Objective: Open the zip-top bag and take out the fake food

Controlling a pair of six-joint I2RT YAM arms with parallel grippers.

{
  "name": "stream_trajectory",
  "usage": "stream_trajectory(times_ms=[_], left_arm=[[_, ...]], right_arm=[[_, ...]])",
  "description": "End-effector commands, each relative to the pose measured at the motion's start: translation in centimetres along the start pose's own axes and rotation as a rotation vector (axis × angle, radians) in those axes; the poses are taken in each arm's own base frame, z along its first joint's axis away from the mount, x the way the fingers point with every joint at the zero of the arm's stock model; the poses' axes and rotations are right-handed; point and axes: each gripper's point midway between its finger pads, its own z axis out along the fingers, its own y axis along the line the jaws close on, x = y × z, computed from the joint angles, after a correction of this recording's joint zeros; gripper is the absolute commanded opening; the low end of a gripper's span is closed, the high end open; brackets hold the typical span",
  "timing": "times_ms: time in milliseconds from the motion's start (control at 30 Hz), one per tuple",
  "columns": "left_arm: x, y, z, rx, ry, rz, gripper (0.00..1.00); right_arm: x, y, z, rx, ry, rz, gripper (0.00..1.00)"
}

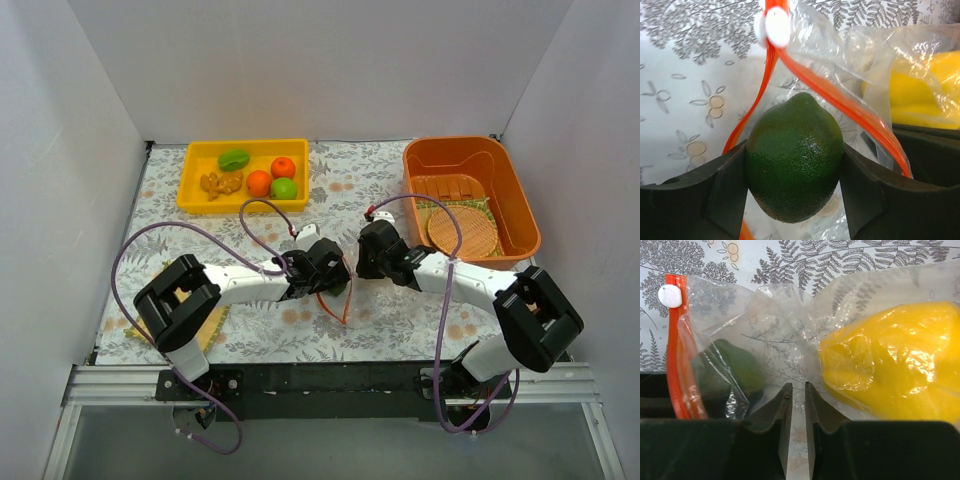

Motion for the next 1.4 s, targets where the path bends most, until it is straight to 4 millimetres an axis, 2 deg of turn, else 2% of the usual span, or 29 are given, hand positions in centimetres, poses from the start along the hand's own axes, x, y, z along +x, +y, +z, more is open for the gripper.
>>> stream_trajectory(times_ms=[0,200,267,300,333,367,467,500,533,567,600,633,667,700,733,767,800,833,867,900,967,1000,1033,1100,1167,1200,1267,1333,1367], left_arm=[[-0.9,1.0,-3.4,-0.014,-0.004,0.027,0.24],[-1.5,3.9,-6.7,-0.066,-0.023,0.011,0.24],[-2.4,3.9,-8.3,-0.06,-0.052,-0.015,0.24],[-2.9,4.8,-8.9,-0.093,-0.06,-0.014,0.24],[-3.9,4.8,-9.9,-0.085,-0.088,-0.027,0.23],[-4.5,4.9,-10.3,-0.09,-0.1,-0.033,0.23],[-8.2,5.6,-11.4,-0.093,-0.146,-0.06,0.24],[-10.8,6.5,-11.2,-0.104,-0.189,-0.107,0.23],[-12.2,5.8,-11.5,-0.067,-0.19,-0.125,0.24],[-13.7,6.2,-11.0,-0.078,-0.204,-0.108,0.23],[-16.8,7.0,-10.8,-0.091,-0.256,-0.153,0.24],[-19.6,6.2,-11.2,-0.074,-0.303,-0.172,0.24],[-20.9,6.7,-9.7,-0.098,-0.29,-0.166,0.25],[-23.9,7.9,-9.4,-0.116,-0.337,-0.21,0.25],[-25.6,8.5,-8.8,-0.127,-0.351,-0.23,0.28],[-28.6,7.6,-9.1,-0.093,-0.391,-0.253,0.29],[-30.3,9.6,-6.8,-0.134,-0.393,-0.282,0.31],[-31.8,10.1,-6.1,-0.14,-0.406,-0.3,0.32],[-34.3,9.6,-6.0,-0.127,-0.441,-0.313,0.33],[-34.9,12.0,-3.2,-0.19,-0.421,-0.327,0.34],[-36.3,13.5,-1.1,-0.223,-0.418,-0.339,0.4],[-38.5,13.8,-1.2,-0.23,-0.454,-0.349,0.4],[-38.1,15.5,1.0,-0.275,-0.426,-0.355,0.4],[-39.3,16.0,1.8,-0.269,-0.424,-0.359,0.58],[-39.0,16.9,3.0,-0.299,-0.404,-0.354,0.73],[-38.9,16.9,3.0,-0.303,-0.4,-0.351,0.86],[-39.0,16.7,2.2,-0.3,-0.408,-0.348,0.97],[-38.2,16.9,1.6,-0.303,-0.398,-0.345,0.98],[-38.4,16.2,0.1,-0.284,-0.414,-0.342,0.98]], right_arm=[[-1.8,-0.2,-1.2,0.018,-0.054,-0.001,0.23],[-2.3,-0.7,-1.8,0.028,-0.073,0.004,0.22],[-2.4,-0.6,-2.0,0.026,-0.075,0.005,0.22],[-2.5,-0.5,-2.1,0.022,-0.076,0.002,0.22],[-2.7,-0.5,-2.3,0.021,-0.084,0.002,0.22],[-2.8,-0.5,-2.5,0.018,-0.088,0.001,0.22],[-3.4,0.0,-3.3,-0.001,-0.104,-0.001,0.22],[-3.6,0.1,-3.5,-0.009,-0.105,-0.002,0.22],[-3.9,0.3,-4.0,-0.017,-0.115,-0.003,0.22],[-3.9,0.4,-4.3,-0.022,-0.115,-0.008,0.22],[-4.1,0.6,-4.6,-0.034,-0.118,-0.011,0.23],[-4.4,0.7,-5.1,-0.045,-0.127,-0.012,0.23],[-4.4,0.7,-5.4,-0.046,-0.127,-0.018,0.23],[-4.6,1.0,-5.9,-0.063,-0.135,-0.021,0.23],[-4.5,1.1,-6.2,-0.076,-0.133,-0.022,0.23],[-4.5,1.3,-6.4,-0.089,-0.132,-0.025,0.24],[-4.4,1.9,-7.1,-0.124,-0.131,-0.027,0.24],[-4.0,2.0,-7.1,-0.134,-0.123,-0.03,0.25],[-3.8,2.3,-7.4,-0.149,-0.121,-0.035,0.26],[-3.4,2.4,-7.7,-0.151,-0.114,-0.043,0.26],[-3.1,2.5,-7.9,-0.15,-0.111,-0.06,0.28],[-2.9,2.5,-8.2,-0.152,-0.105,-0.071,0.29],[-2.8,2.4,-8.2,-0.15,-0.102,-0.089,0.29],[-2.9,2.1,-8.6,-0.133,-0.112,-0.105,0.33],[-3.2,1.7,-8.7,-0.112,-0.12,-0.124,0.39],[-3.5,1.4,-8.7,-0.091,-0.131,-0.13,0.41],[-4.0,1.0,-9.1,-0.065,-0.133,-0.154,0.46],[-4.3,0.5,-9.1,-0.027,-0.143,-0.162,0.5],[-4.8,0.2,-9.2,-0.008,-0.157,-0.172,0.54]])
